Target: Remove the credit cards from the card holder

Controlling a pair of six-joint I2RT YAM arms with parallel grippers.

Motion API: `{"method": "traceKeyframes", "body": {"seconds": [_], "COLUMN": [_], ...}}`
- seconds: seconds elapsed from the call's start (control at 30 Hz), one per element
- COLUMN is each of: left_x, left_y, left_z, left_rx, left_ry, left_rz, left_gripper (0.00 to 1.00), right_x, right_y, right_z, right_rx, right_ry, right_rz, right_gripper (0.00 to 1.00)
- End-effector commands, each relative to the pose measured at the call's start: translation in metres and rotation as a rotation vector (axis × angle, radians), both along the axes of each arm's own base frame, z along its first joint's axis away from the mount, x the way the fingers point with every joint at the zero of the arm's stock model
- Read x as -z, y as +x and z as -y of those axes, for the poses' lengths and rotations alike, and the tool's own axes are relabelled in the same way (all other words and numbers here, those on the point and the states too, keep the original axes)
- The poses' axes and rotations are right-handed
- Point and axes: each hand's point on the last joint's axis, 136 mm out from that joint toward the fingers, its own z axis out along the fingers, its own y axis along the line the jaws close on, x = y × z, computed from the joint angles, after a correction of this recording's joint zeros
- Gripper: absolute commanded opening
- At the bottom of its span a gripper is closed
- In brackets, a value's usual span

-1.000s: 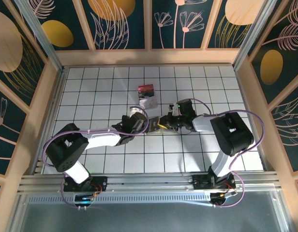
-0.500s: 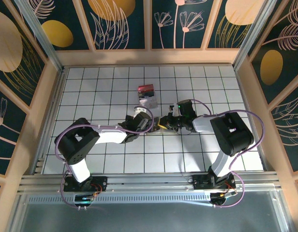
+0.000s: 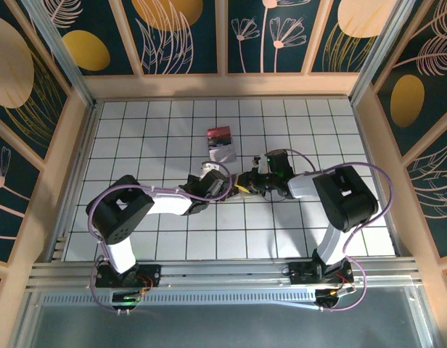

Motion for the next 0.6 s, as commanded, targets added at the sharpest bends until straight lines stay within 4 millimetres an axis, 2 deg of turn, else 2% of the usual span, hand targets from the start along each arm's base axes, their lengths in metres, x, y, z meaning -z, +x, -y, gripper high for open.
{"method": "traceKeyframes", "body": {"seconds": [0.0,0.23,0.57], "left_x": [0.016,0.016,0.02], "left_y": [-0.007,-0.007,-0.009], "left_z": [-0.004,-0.003,-0.009], "left_rx": [0.018,0.021,0.001], "left_ry": [0.051,0.041,0.066], "left_rz": [-0.041,-0.046,-0.055], "left_gripper": [0.99,0.99,0.99], "right_x": [-0.008,-0.01,-0.019], "right_y": [-0.002,0.0,0.003], "right_z": [-0.016,-0.017,0.0], "right_rx": [-0.047,-0.048,-0.008], "right_ry": [0.058,0.063,0.051], "right_rz": [0.018,0.022,0.042], "right_gripper": [0.18,0.17,0.14]}}
